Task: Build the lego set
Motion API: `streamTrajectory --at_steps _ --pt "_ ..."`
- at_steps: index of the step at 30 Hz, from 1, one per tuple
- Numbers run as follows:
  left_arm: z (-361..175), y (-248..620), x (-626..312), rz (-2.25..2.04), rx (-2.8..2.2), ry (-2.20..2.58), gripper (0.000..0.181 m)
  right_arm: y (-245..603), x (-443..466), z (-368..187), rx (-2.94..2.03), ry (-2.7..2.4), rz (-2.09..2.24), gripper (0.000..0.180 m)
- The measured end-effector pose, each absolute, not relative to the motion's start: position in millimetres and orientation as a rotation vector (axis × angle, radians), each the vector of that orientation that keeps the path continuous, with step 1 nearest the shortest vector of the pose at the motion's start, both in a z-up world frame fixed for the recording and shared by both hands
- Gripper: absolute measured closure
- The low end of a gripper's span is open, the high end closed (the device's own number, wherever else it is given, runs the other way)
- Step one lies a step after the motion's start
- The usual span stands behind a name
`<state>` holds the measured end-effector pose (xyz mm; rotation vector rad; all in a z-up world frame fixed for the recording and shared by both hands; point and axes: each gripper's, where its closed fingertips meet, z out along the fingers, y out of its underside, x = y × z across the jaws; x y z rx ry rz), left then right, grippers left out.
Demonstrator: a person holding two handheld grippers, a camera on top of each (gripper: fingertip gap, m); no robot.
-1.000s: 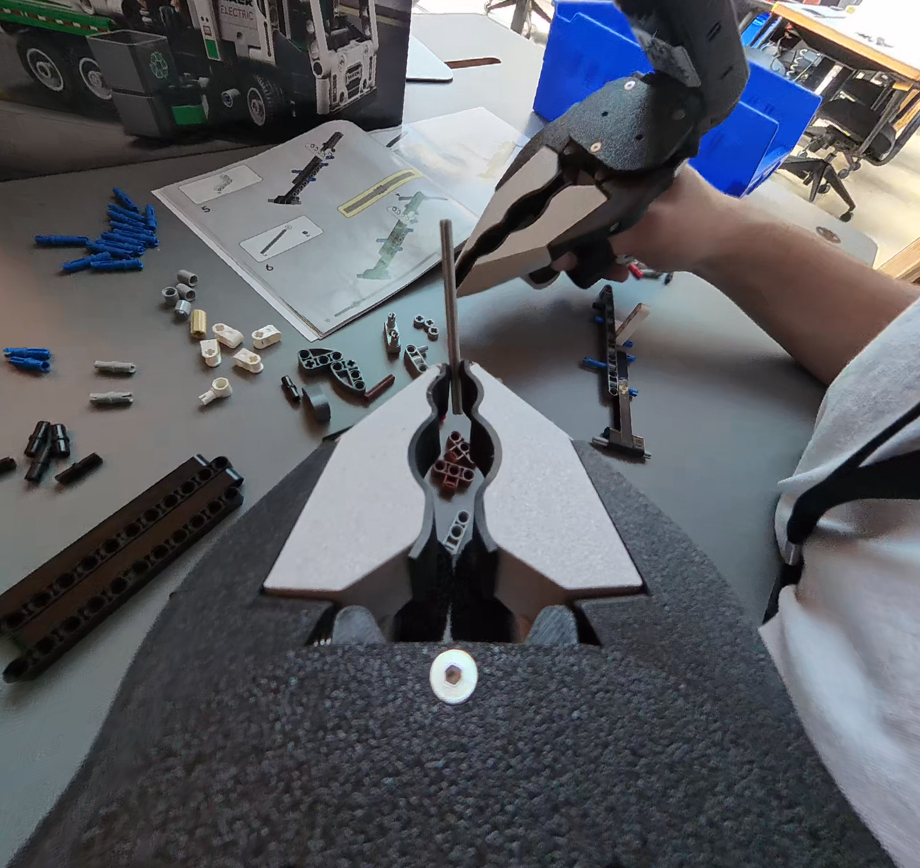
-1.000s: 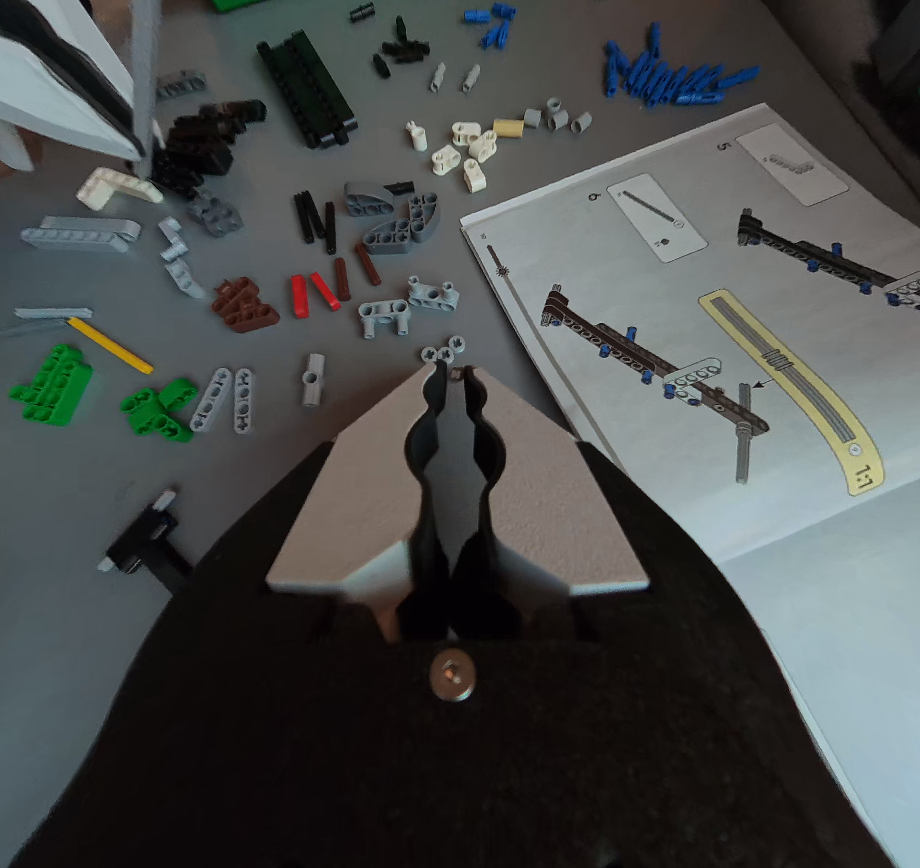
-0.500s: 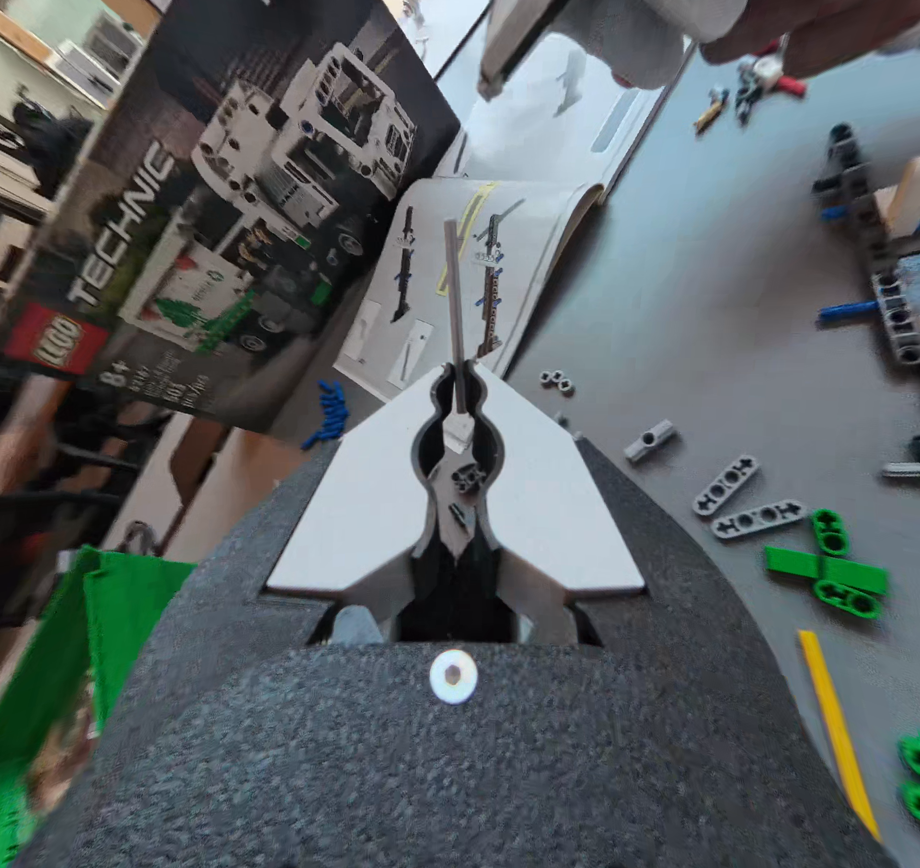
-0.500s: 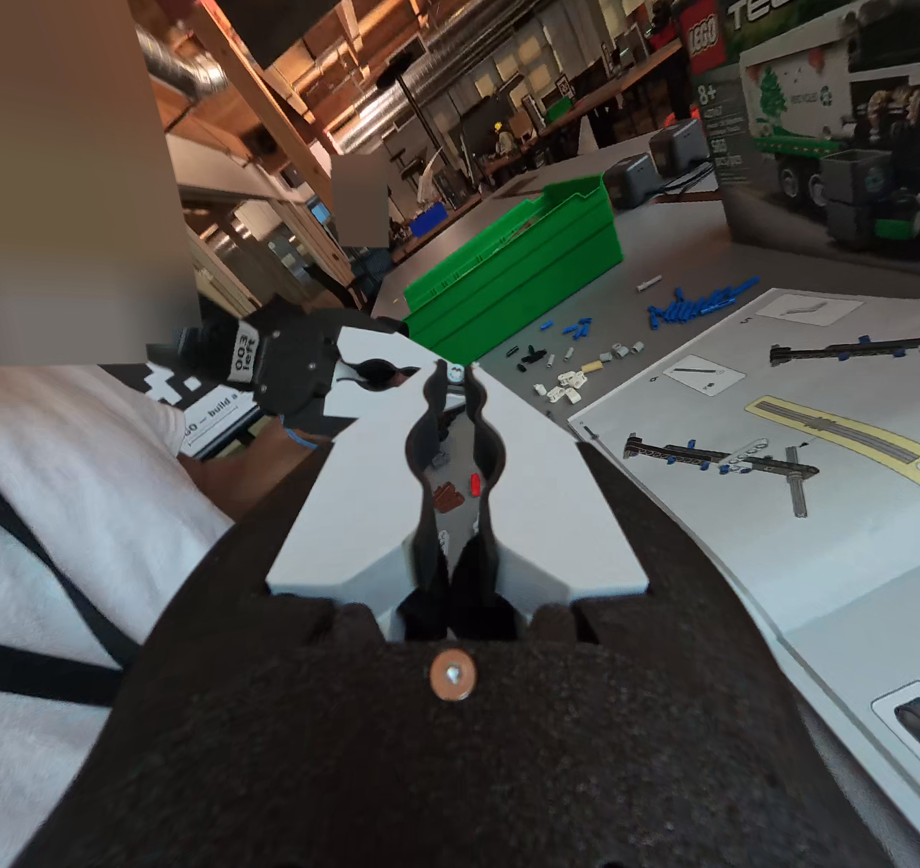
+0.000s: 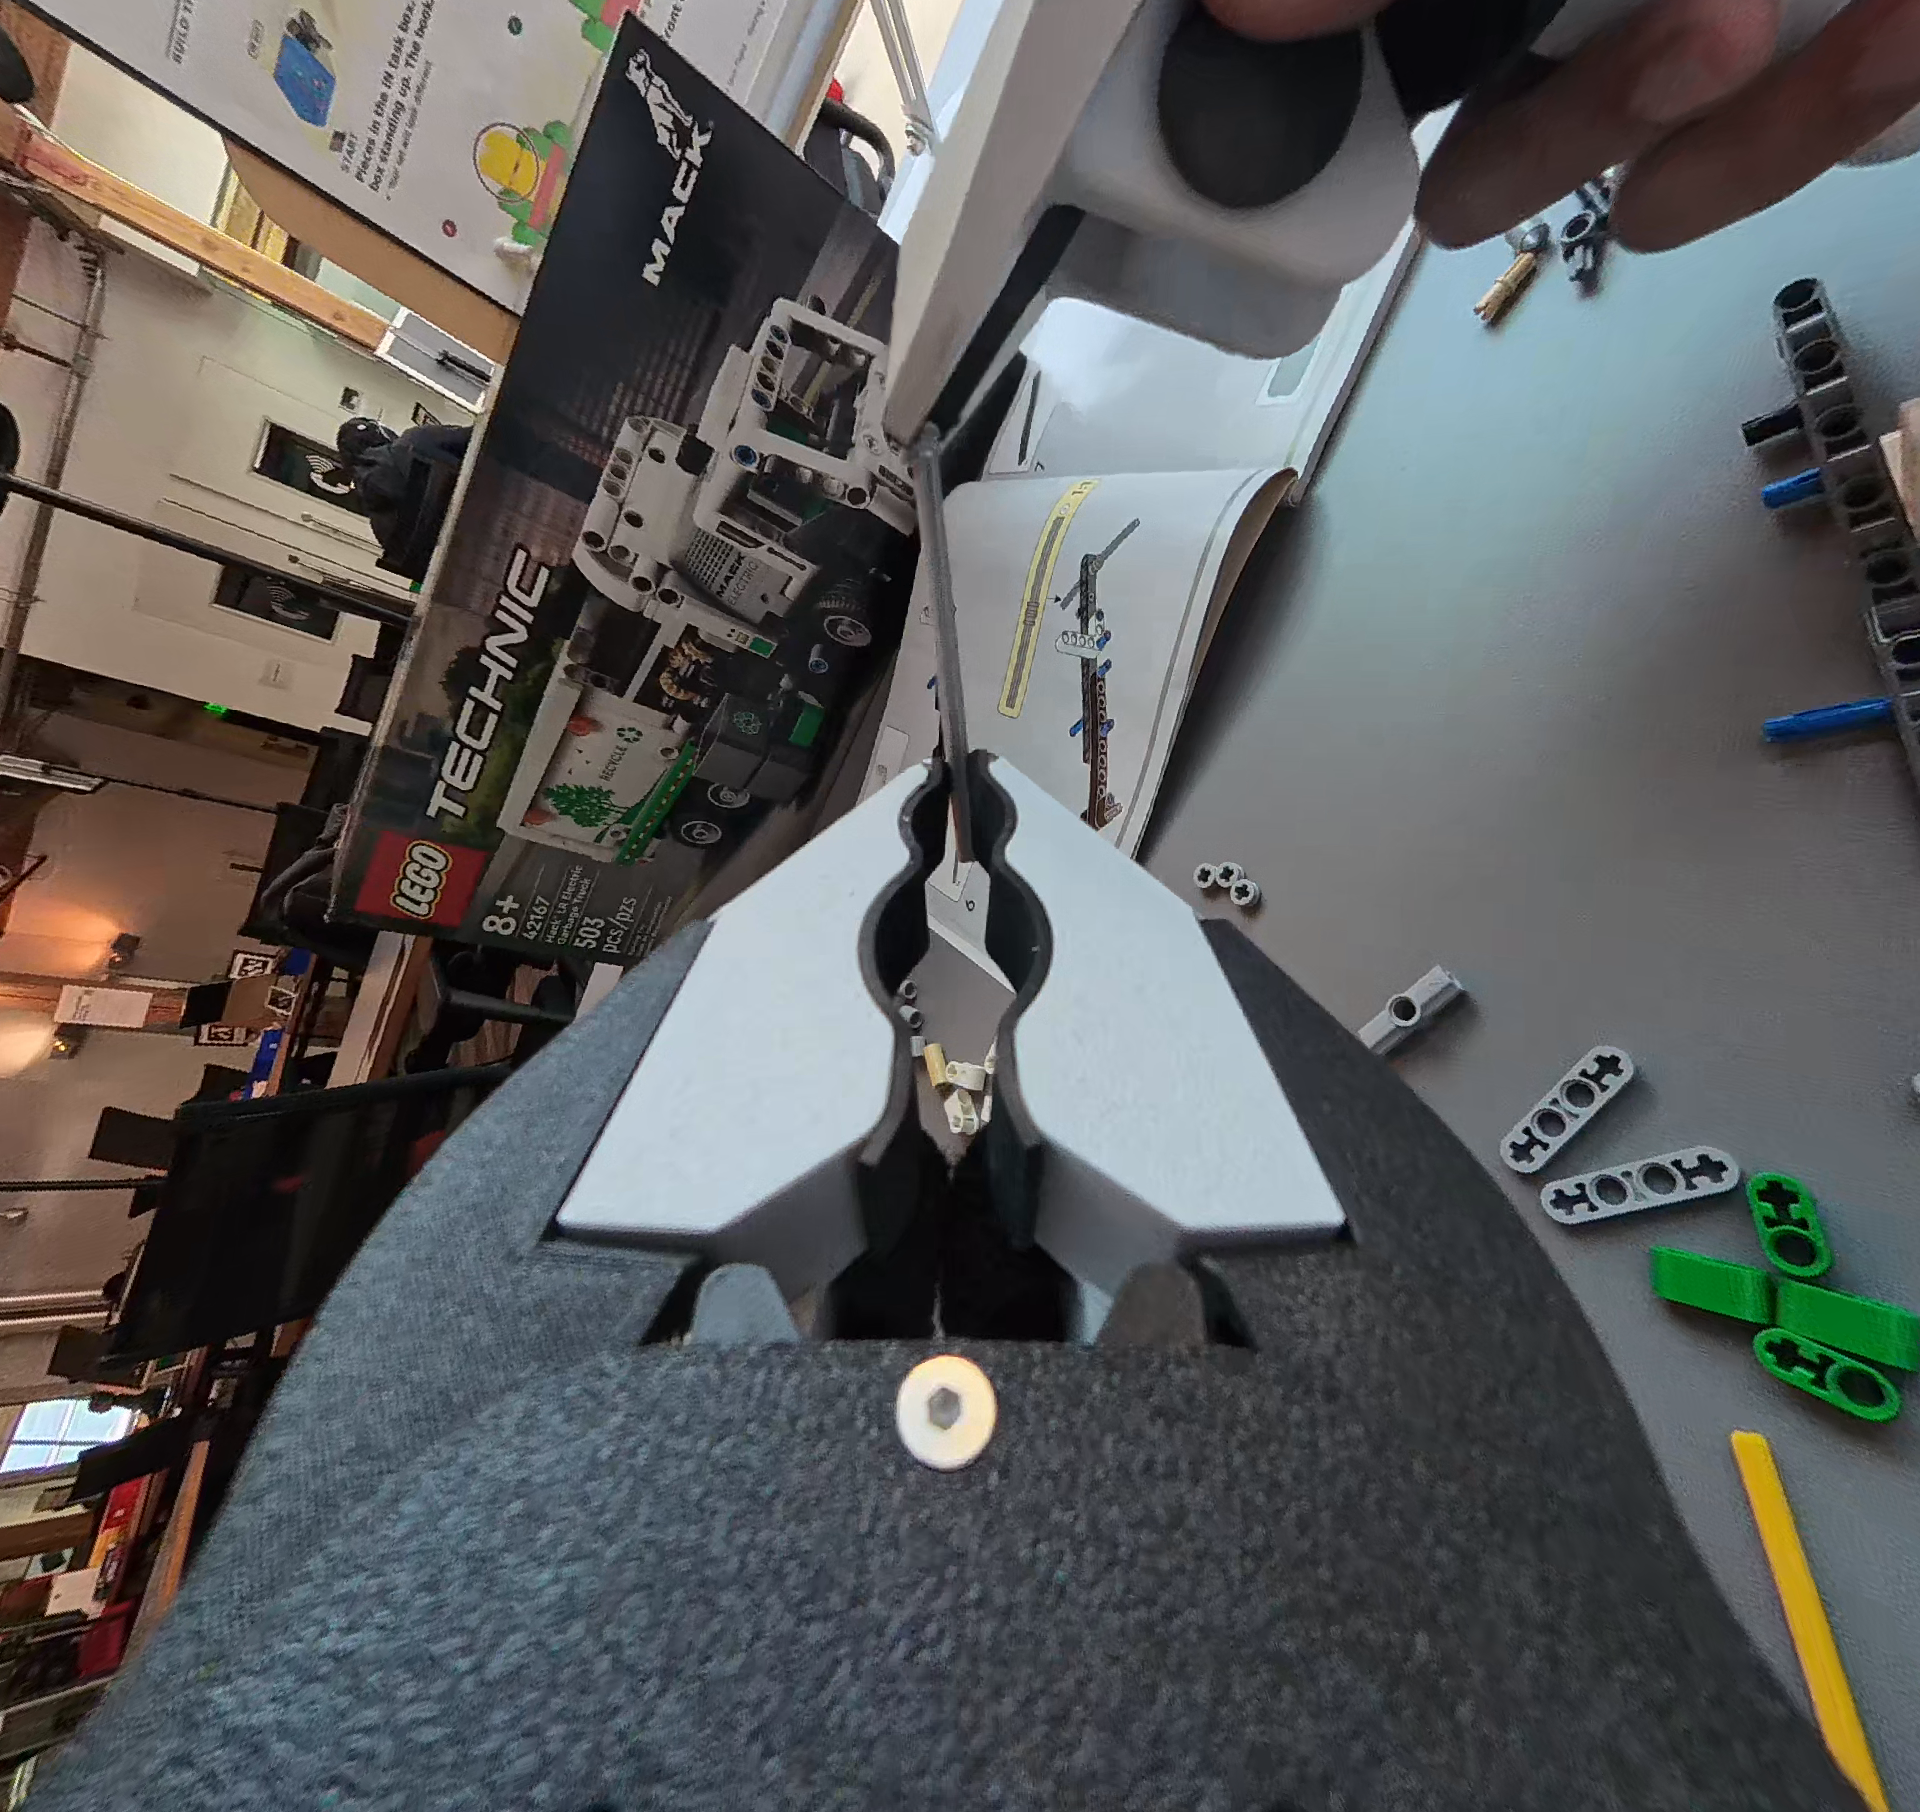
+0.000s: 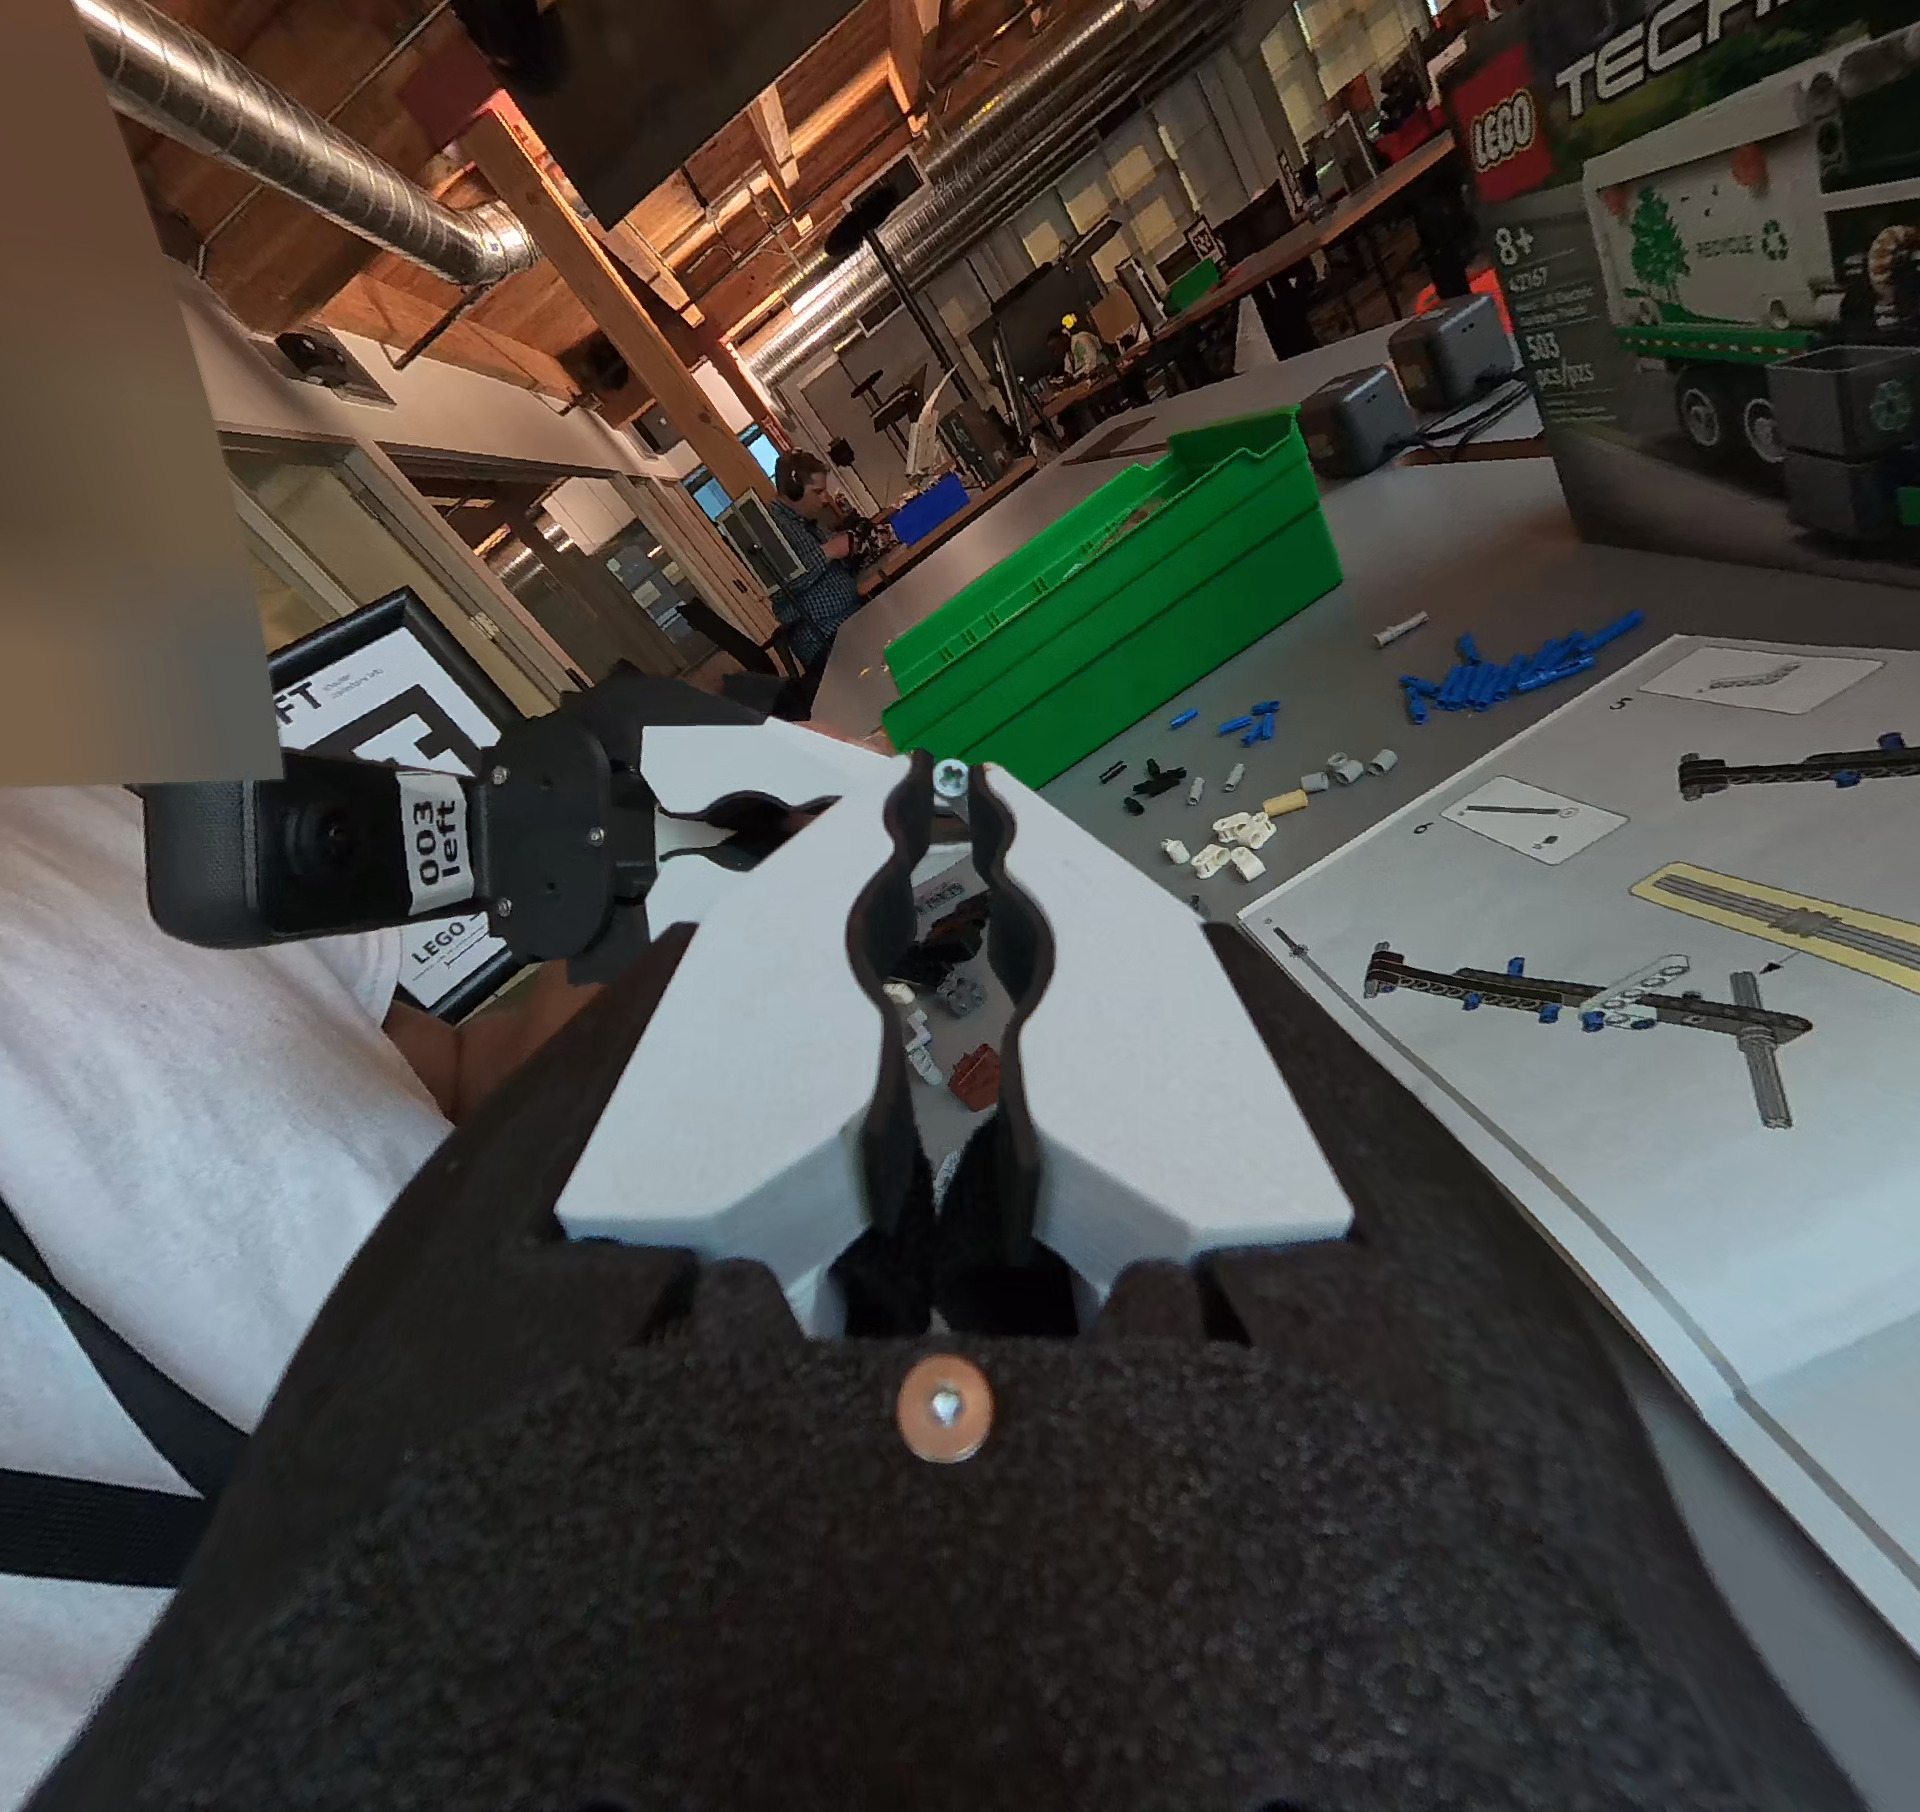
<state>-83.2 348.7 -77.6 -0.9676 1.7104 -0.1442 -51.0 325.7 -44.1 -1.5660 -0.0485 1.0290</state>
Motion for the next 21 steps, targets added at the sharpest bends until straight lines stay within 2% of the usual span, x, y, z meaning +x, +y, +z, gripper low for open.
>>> streamTrajectory --at_steps 7,13,21 --pt "-82 343 -82 -0.227 -1.051 1.708 0.178 322 -54 -42 -1.556 -0.101 0.995 0.175" --pt "-88 327 -84 -0.527 -1.189 1.740 0.178 314 -65 -39 -1.571 -0.263 0.876 0.175" --pt "-92 310 -86 -0.797 -1.285 1.765 0.178 301 -66 -46 -1.635 -0.312 0.939 0.174"
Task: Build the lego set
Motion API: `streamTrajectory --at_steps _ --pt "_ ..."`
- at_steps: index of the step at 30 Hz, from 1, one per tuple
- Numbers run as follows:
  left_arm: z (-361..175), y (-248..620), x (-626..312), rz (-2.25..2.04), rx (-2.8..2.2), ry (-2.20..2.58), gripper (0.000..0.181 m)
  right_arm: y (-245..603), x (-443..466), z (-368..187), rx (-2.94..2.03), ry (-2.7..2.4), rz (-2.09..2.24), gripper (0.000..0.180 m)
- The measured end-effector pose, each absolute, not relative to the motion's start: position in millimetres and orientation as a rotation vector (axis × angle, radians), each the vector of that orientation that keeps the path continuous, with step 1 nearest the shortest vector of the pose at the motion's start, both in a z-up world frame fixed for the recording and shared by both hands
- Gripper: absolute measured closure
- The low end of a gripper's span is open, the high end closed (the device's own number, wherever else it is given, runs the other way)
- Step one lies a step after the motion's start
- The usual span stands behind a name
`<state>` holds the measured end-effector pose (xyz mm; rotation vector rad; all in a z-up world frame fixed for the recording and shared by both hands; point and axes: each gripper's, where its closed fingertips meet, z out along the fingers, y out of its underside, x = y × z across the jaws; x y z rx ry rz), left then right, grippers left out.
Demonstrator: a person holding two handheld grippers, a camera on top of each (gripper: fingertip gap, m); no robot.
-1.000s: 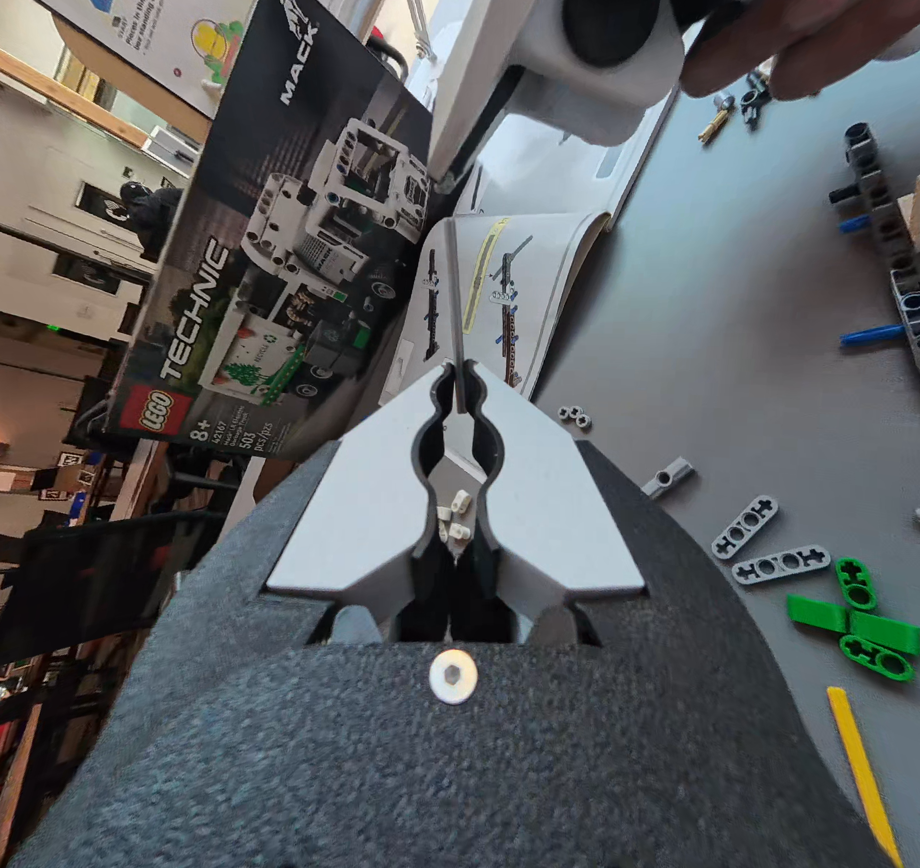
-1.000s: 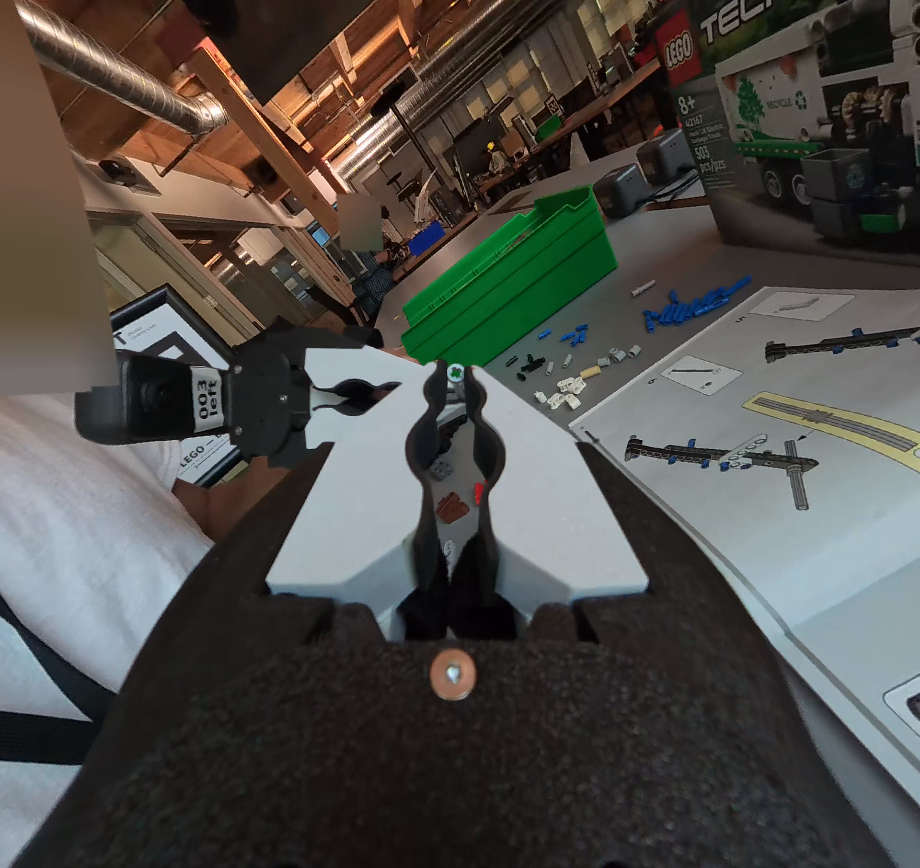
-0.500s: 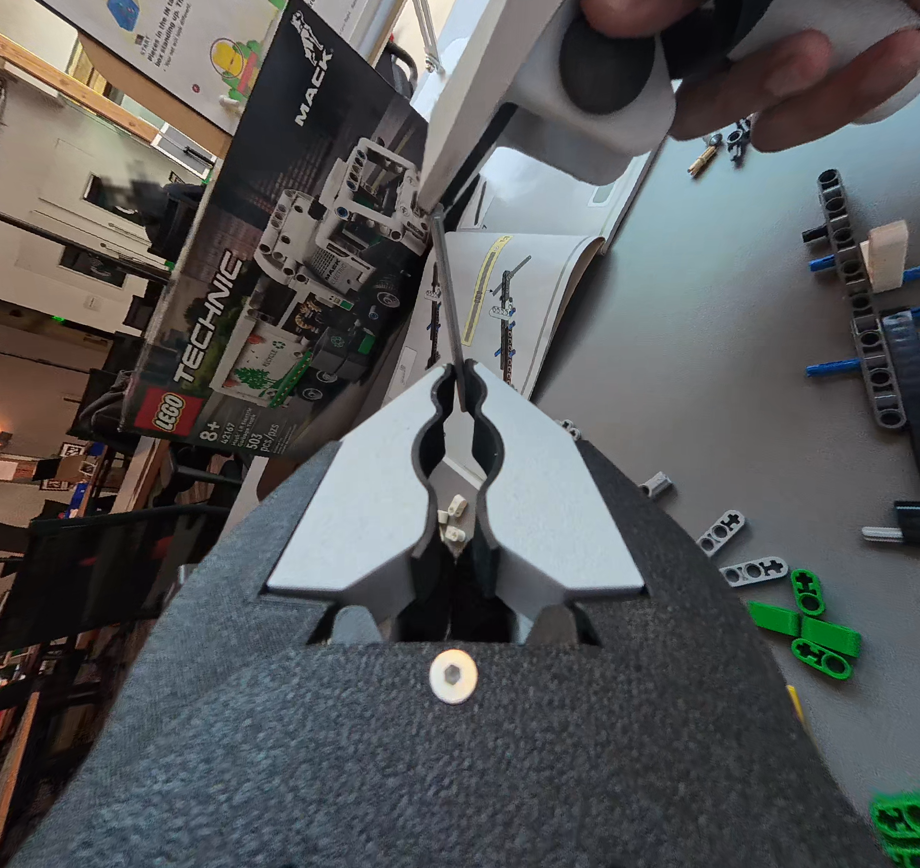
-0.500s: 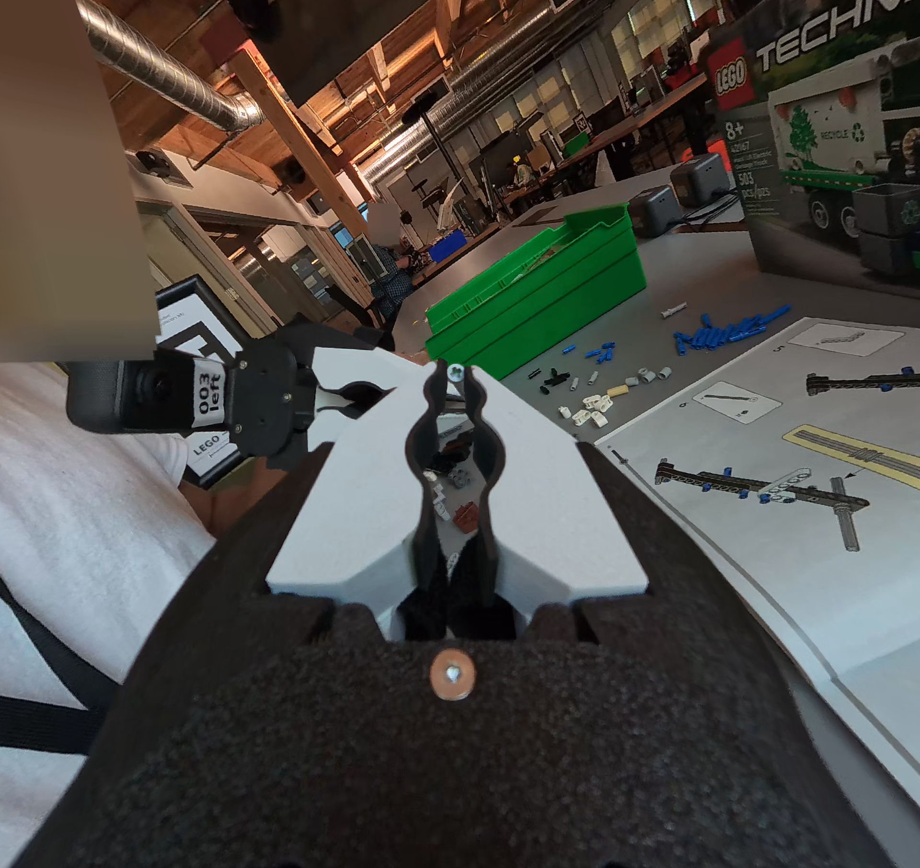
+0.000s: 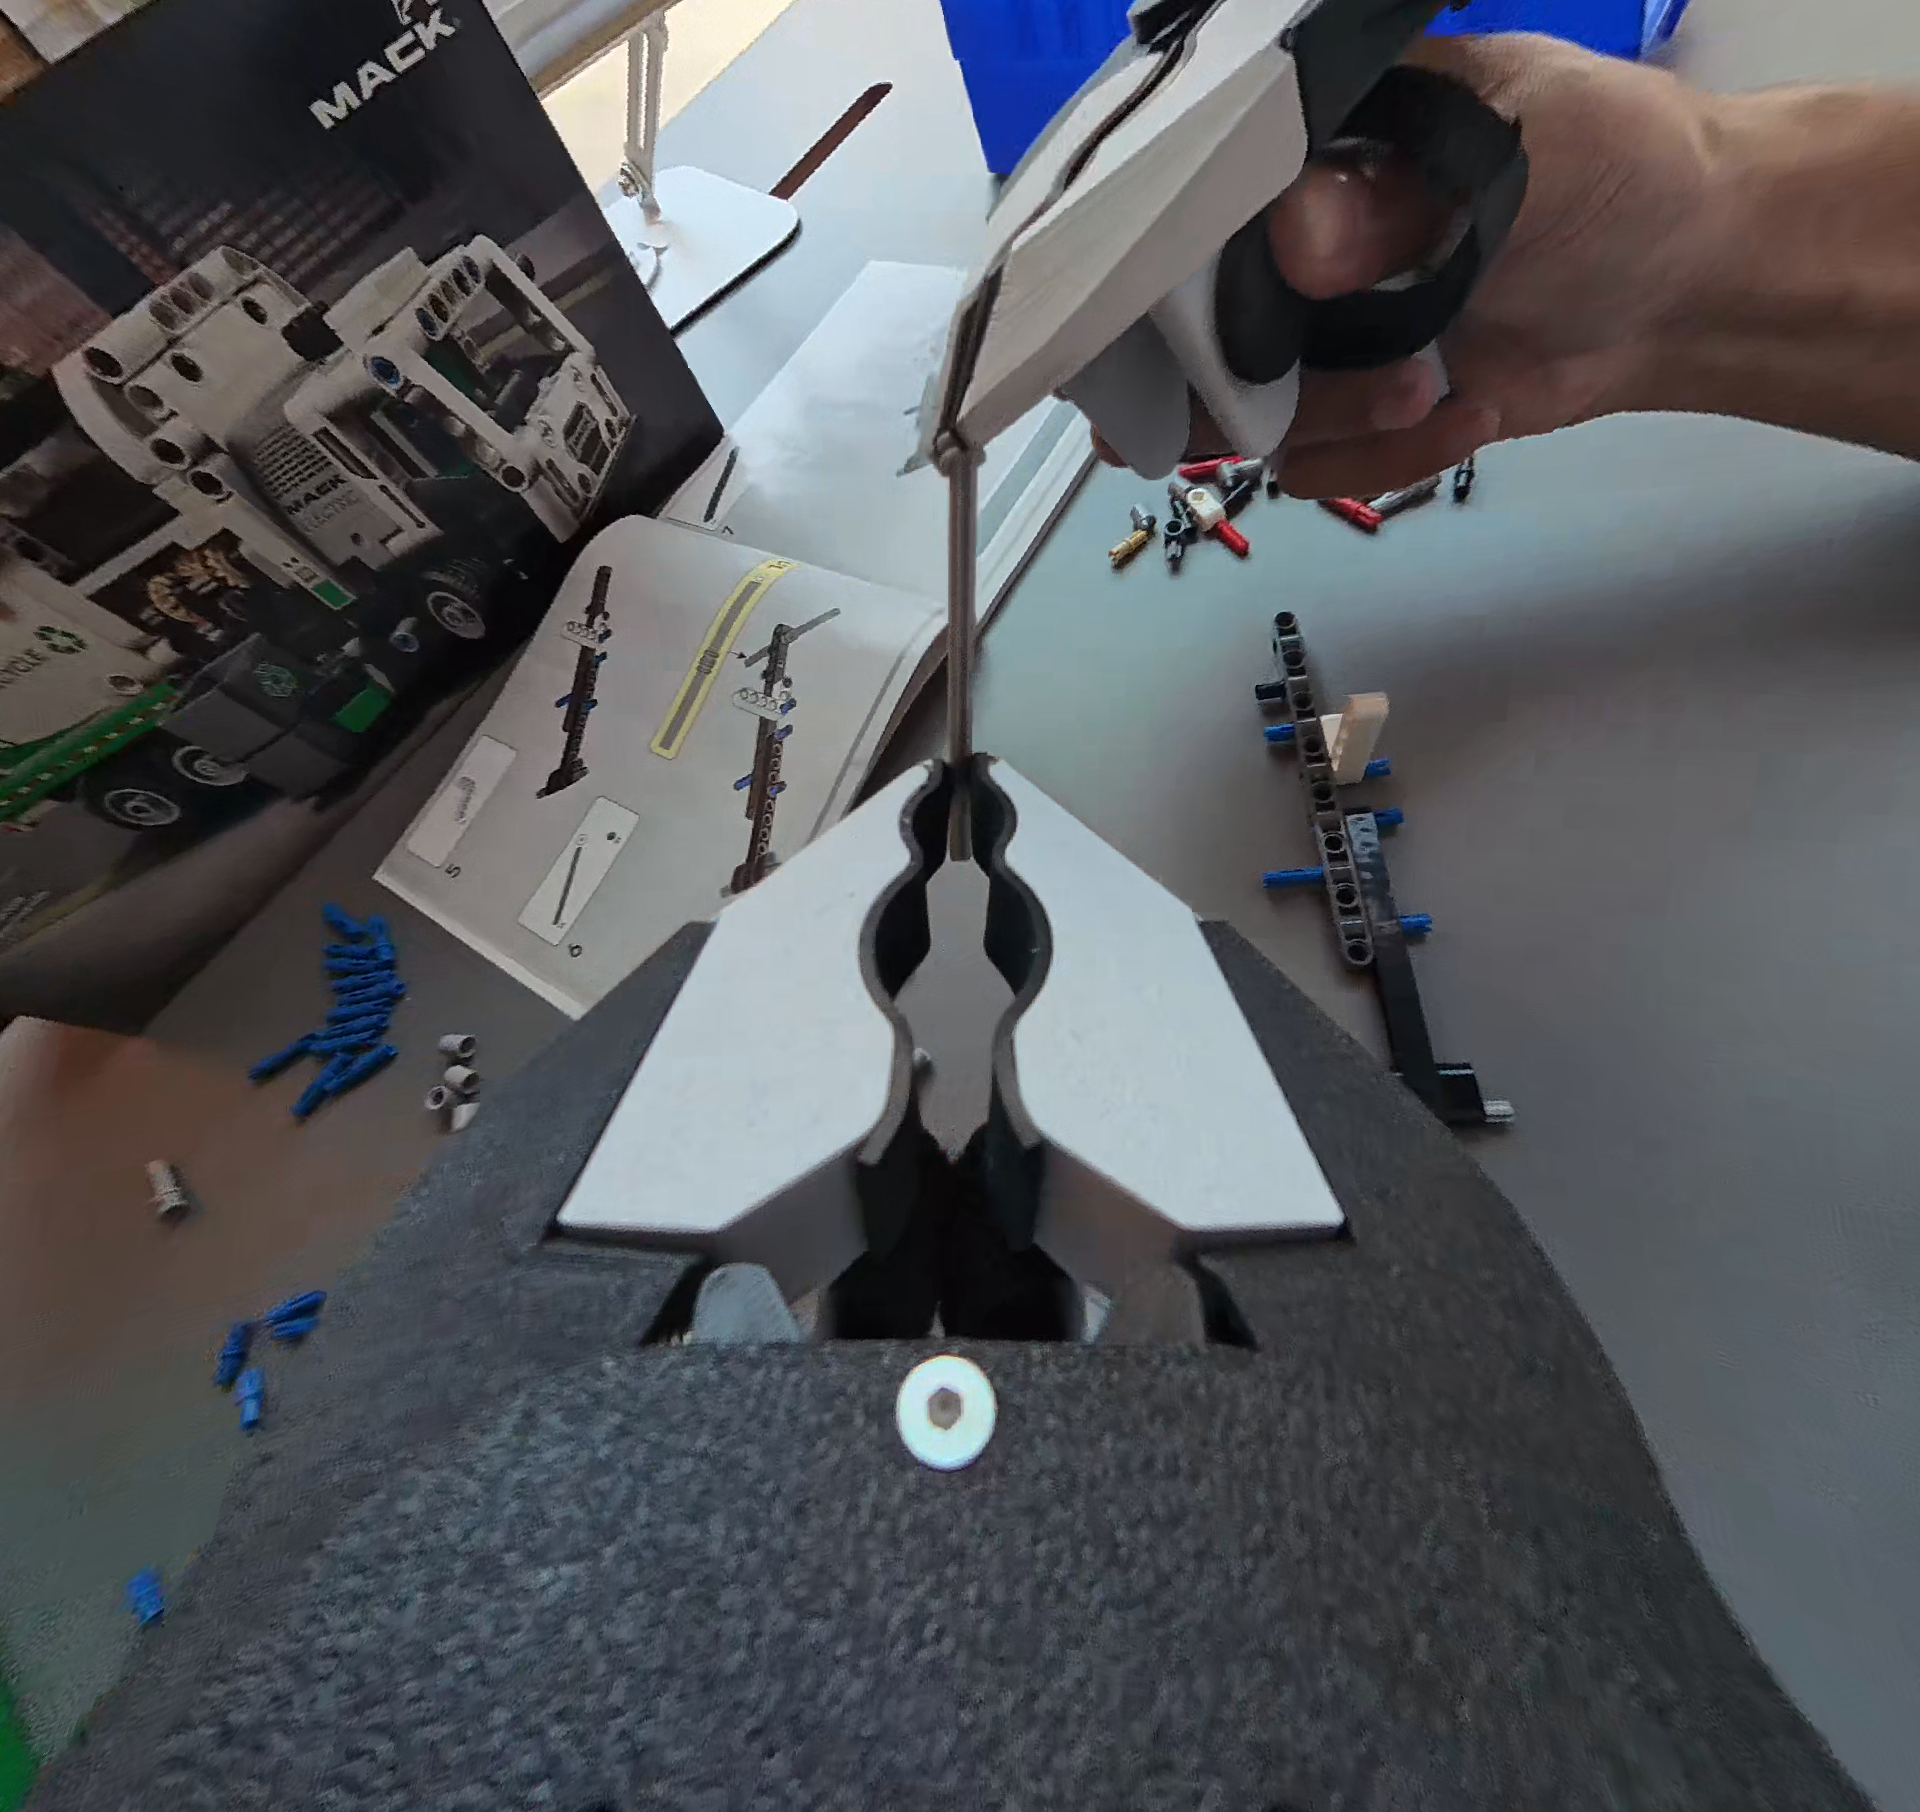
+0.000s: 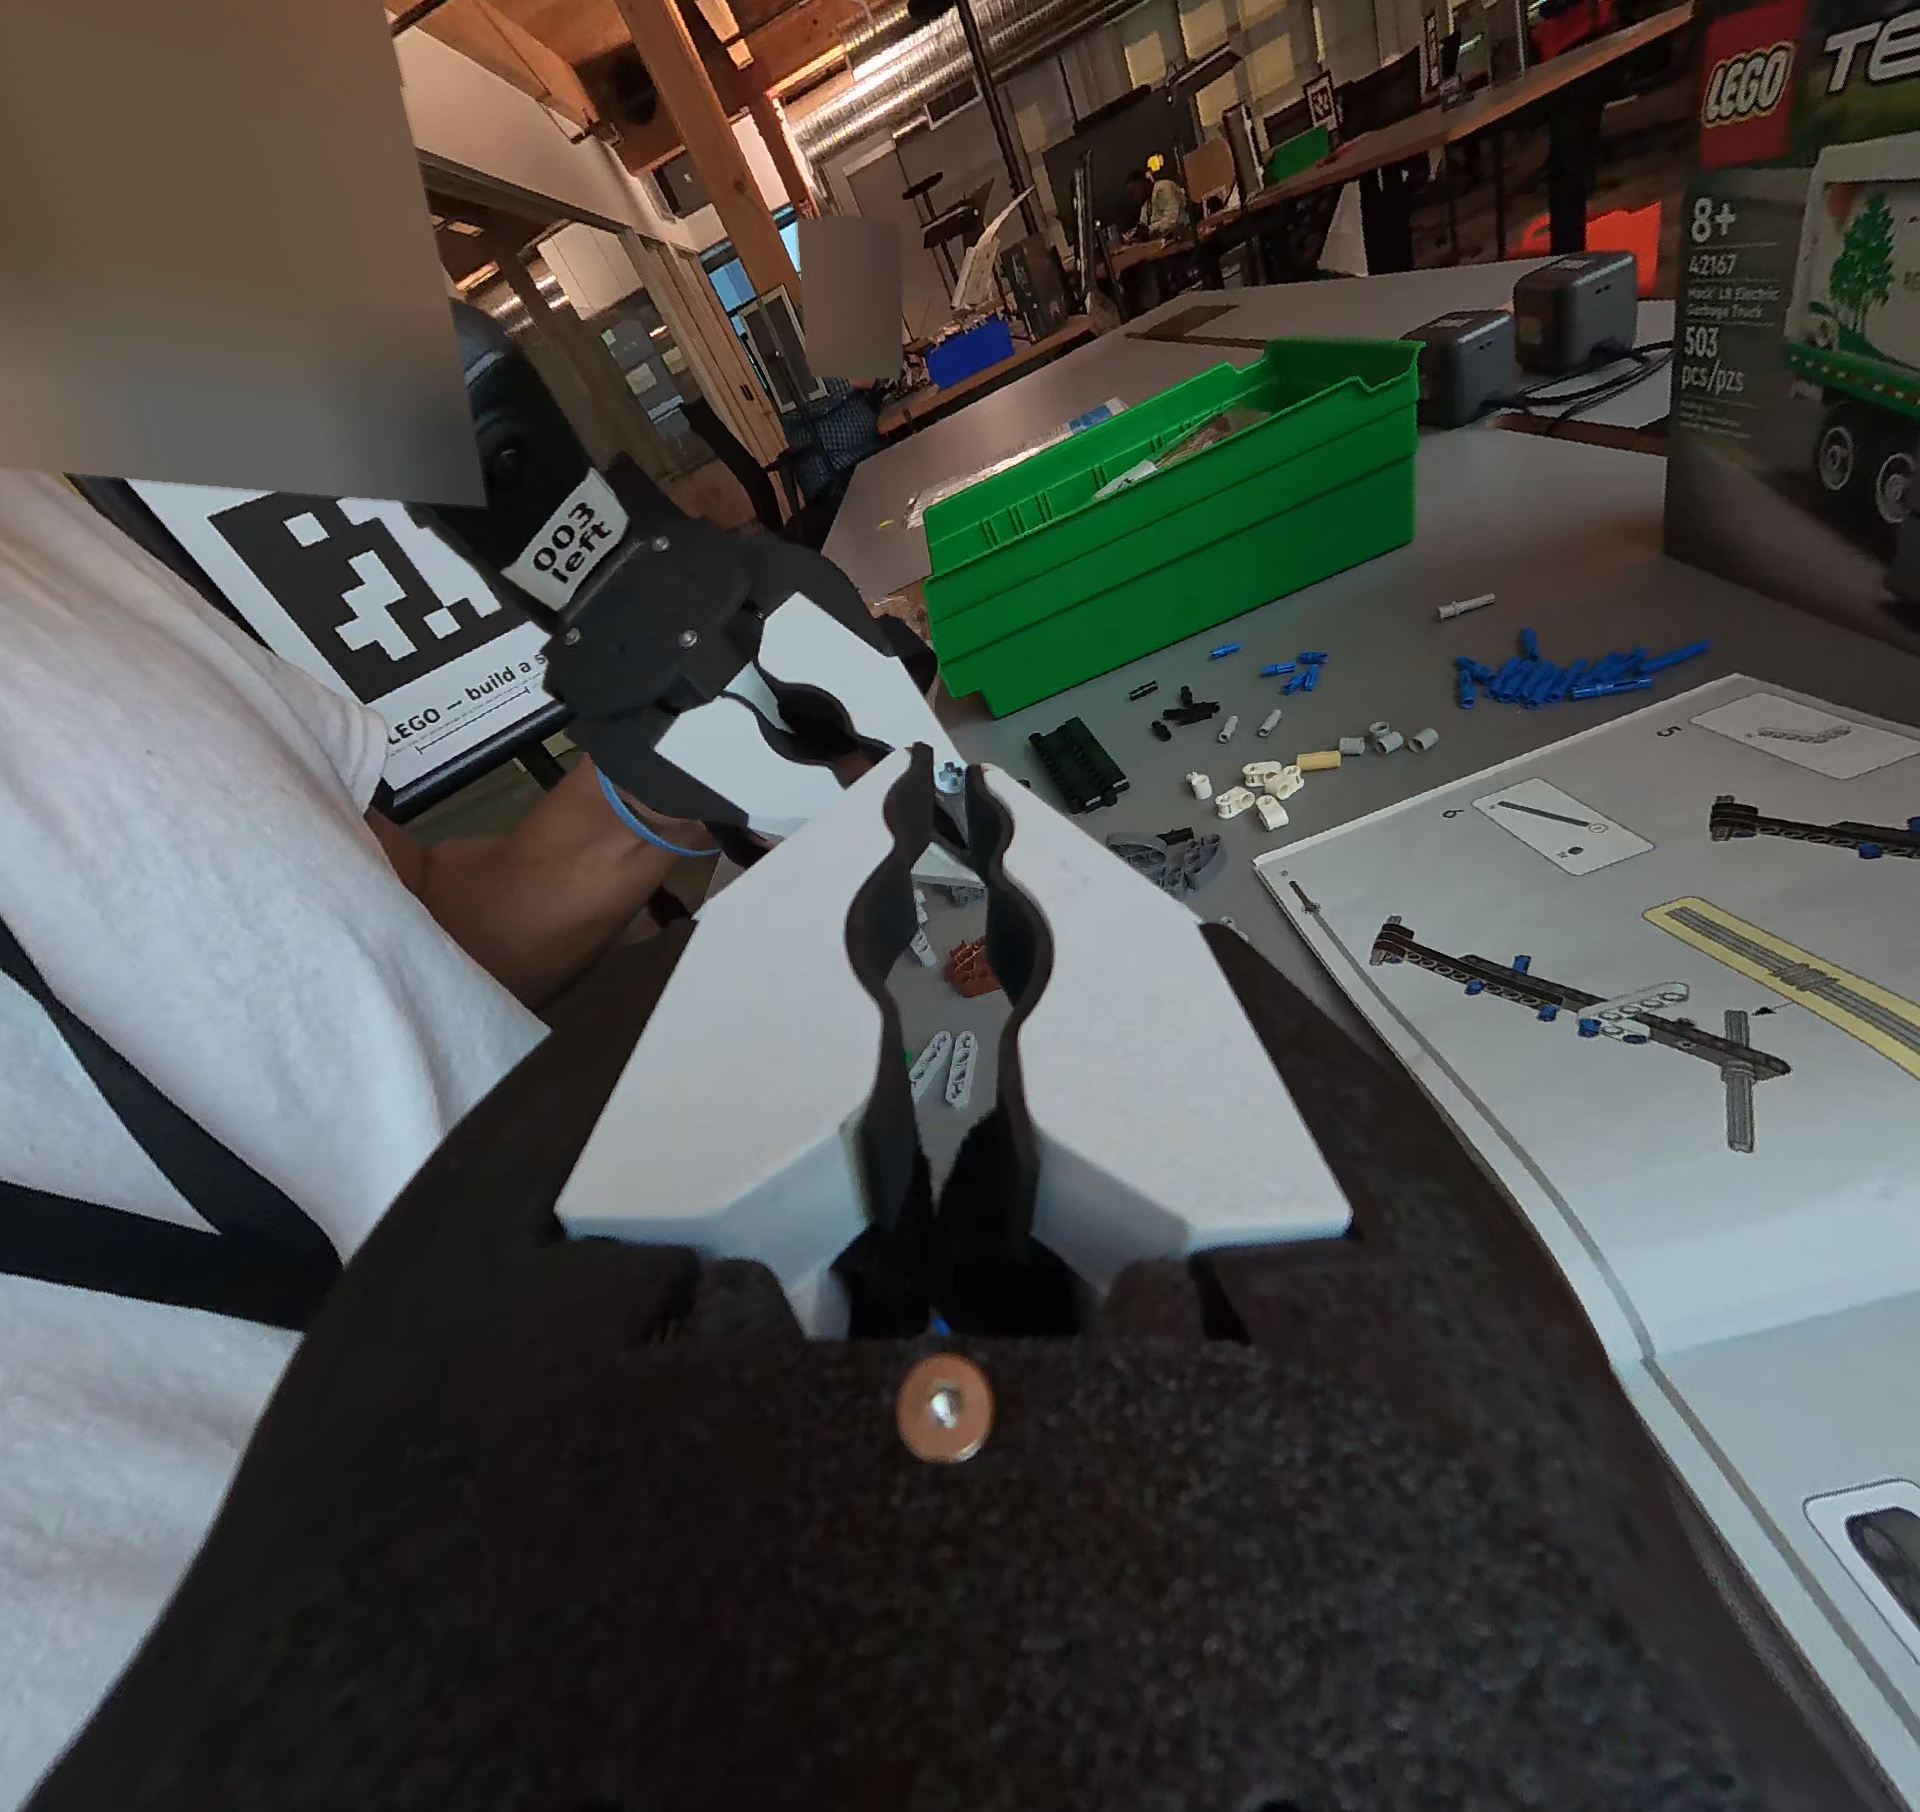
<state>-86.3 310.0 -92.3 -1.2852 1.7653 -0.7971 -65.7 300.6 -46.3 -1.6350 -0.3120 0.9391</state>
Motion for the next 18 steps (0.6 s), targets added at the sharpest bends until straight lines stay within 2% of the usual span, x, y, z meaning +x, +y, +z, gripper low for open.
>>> streamTrajectory --at_steps 3,7,9,11,13,18 --pt "-93 304 -88 -0.890 -1.318 1.782 0.178 295 -68 -46 -1.641 -0.339 0.961 0.175" --pt "-102 315 -91 -0.672 -1.290 1.836 0.178 294 -74 -60 -1.699 -0.396 0.932 0.175" --pt "-99 311 -91 -0.717 -1.296 1.823 0.178 293 -75 -56 -1.668 -0.384 0.941 0.177" --pt "-82 304 -88 -0.800 -1.266 1.776 0.178 297 -79 -82 -1.793 -0.454 0.816 0.180" --pt "-81 309 -87 -0.683 -1.240 1.794 0.178 292 -98 -76 -1.742 -0.495 0.877 0.180" --pt "-97 328 -101 -0.723 -1.321 1.780 0.178 302 -68 -92 -1.850 -0.424 0.738 0.180"
